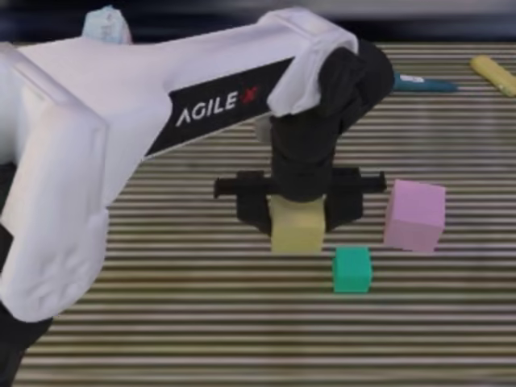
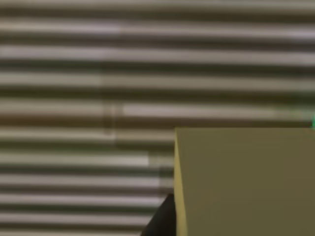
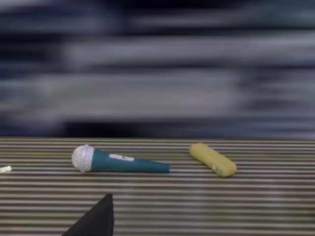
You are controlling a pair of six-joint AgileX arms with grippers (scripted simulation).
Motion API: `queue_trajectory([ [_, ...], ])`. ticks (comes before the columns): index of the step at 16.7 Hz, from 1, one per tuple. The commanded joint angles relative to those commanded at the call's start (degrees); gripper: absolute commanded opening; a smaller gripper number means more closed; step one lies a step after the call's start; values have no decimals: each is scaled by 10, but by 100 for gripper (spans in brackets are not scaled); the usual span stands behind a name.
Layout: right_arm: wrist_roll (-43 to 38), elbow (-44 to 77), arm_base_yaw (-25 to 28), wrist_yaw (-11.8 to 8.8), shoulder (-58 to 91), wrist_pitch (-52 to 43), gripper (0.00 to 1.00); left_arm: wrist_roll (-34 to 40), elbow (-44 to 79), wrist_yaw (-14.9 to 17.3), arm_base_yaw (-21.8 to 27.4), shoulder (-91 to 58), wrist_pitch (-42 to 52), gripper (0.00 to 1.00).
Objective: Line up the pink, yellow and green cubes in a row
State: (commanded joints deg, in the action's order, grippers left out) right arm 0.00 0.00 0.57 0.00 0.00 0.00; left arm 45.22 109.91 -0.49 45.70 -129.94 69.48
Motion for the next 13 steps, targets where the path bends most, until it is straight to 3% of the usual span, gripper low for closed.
queue_trajectory([
  [7, 0, 0, 0, 0, 0, 0, 100, 3, -9, 0, 1, -2, -10, 0],
  [13, 0, 0, 0, 0, 0, 0, 100, 3, -87, 0, 1, -35, -126, 0],
])
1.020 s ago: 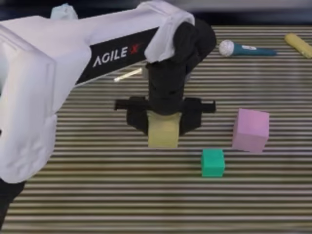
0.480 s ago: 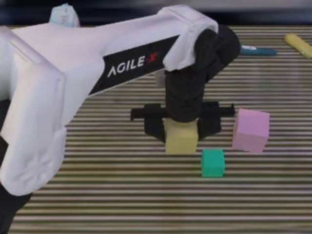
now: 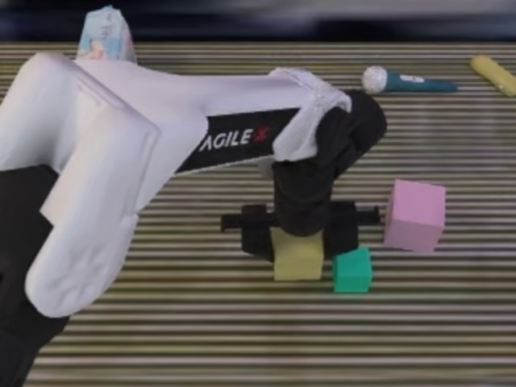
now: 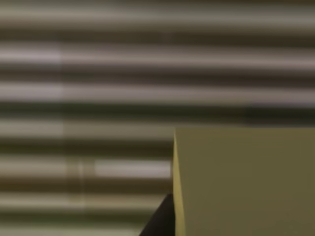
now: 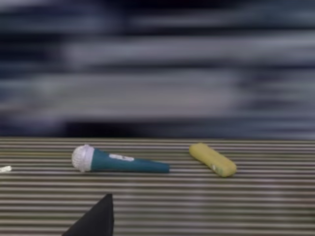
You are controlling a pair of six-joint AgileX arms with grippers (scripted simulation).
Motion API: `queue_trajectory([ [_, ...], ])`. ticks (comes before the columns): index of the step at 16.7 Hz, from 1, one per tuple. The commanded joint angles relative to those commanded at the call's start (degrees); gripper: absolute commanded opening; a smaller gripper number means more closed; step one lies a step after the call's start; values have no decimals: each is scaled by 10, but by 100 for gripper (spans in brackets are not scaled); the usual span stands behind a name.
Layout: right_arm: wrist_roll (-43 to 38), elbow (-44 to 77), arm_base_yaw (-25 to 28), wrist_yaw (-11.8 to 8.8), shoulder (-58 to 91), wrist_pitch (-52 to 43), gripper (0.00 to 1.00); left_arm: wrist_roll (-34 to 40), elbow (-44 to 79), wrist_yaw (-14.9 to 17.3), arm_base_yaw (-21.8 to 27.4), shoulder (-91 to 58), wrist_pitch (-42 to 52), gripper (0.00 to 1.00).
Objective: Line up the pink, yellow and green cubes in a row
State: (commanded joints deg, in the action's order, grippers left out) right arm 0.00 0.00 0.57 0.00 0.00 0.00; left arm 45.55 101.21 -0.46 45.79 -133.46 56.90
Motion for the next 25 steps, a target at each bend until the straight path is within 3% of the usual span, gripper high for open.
queue_trajectory([
  [5, 0, 0, 0, 0, 0, 0, 100, 0, -7, 0, 0, -4, -9, 0],
  [18, 0, 0, 0, 0, 0, 0, 100, 0, -7, 0, 0, -4, -9, 98],
  [25, 0, 0, 0, 0, 0, 0, 100, 0, -7, 0, 0, -4, -9, 100],
])
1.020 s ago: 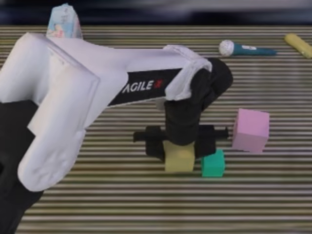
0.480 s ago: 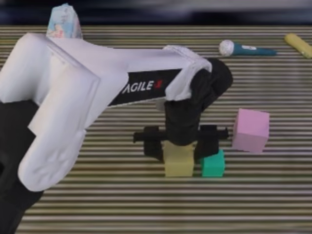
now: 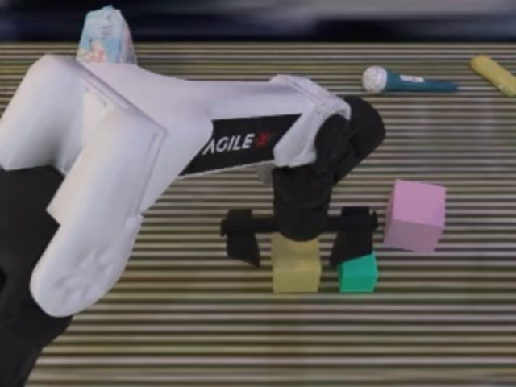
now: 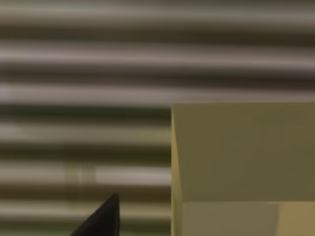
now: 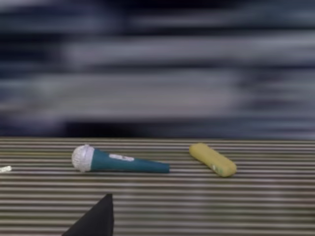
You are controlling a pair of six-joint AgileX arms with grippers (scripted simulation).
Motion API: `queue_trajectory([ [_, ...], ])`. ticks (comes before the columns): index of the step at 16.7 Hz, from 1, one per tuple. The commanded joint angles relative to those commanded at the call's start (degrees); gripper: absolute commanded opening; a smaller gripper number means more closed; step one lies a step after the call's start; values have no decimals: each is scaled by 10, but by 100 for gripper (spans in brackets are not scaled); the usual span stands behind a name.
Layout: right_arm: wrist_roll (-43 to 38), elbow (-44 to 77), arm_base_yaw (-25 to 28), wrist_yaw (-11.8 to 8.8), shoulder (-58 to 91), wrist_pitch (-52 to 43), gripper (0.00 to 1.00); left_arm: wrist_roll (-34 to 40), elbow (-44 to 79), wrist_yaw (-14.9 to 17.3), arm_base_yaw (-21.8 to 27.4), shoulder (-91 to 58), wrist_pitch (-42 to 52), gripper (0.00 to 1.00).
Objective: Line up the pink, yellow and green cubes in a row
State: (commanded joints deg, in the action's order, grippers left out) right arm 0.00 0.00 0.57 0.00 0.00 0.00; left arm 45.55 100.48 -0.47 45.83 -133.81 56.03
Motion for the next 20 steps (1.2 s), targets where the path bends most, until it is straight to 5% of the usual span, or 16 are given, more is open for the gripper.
queue_trajectory([
  [11, 0, 0, 0, 0, 0, 0, 100, 2, 91, 0, -10, 39, 131, 100],
  [20, -19, 54, 13, -2, 55, -37, 100, -7, 37, -3, -35, 98, 96, 100],
])
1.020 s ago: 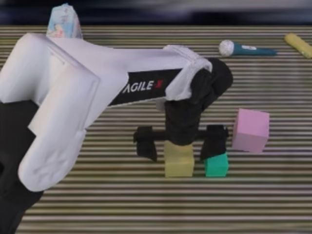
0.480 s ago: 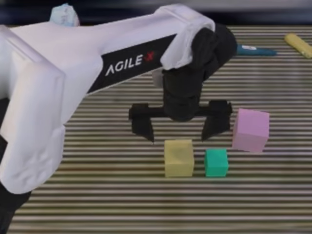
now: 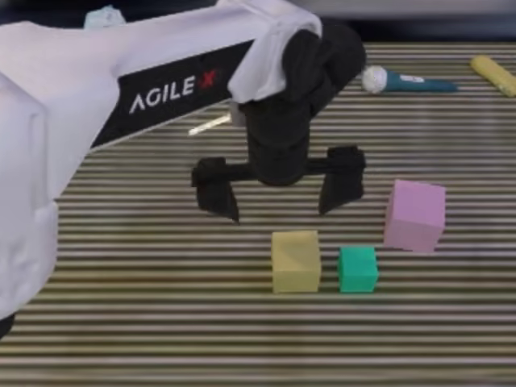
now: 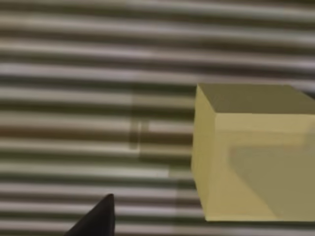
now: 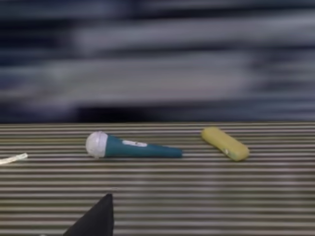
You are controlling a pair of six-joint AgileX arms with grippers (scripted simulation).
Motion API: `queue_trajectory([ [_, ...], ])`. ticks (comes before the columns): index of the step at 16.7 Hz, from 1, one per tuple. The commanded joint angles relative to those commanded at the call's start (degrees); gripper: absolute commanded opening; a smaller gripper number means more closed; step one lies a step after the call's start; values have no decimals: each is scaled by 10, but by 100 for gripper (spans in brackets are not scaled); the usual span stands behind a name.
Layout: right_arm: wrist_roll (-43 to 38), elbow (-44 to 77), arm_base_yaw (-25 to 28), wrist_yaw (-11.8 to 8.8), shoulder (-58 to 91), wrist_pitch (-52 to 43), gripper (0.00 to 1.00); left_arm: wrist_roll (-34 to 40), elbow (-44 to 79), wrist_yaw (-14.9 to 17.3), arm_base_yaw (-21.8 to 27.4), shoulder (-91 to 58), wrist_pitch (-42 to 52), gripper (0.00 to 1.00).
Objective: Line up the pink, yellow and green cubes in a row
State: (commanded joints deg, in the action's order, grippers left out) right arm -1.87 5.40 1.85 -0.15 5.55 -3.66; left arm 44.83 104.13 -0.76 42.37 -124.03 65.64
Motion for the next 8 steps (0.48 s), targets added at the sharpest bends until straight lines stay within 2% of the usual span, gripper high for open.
queue_trajectory([
  [4, -41, 126, 24, 0, 140, -82, 100, -24, -138, -4, -69, 155, -84, 100],
  [8, -97, 295, 56, 2, 366, -196, 100, -71, -328, -7, -158, 385, -192, 100],
])
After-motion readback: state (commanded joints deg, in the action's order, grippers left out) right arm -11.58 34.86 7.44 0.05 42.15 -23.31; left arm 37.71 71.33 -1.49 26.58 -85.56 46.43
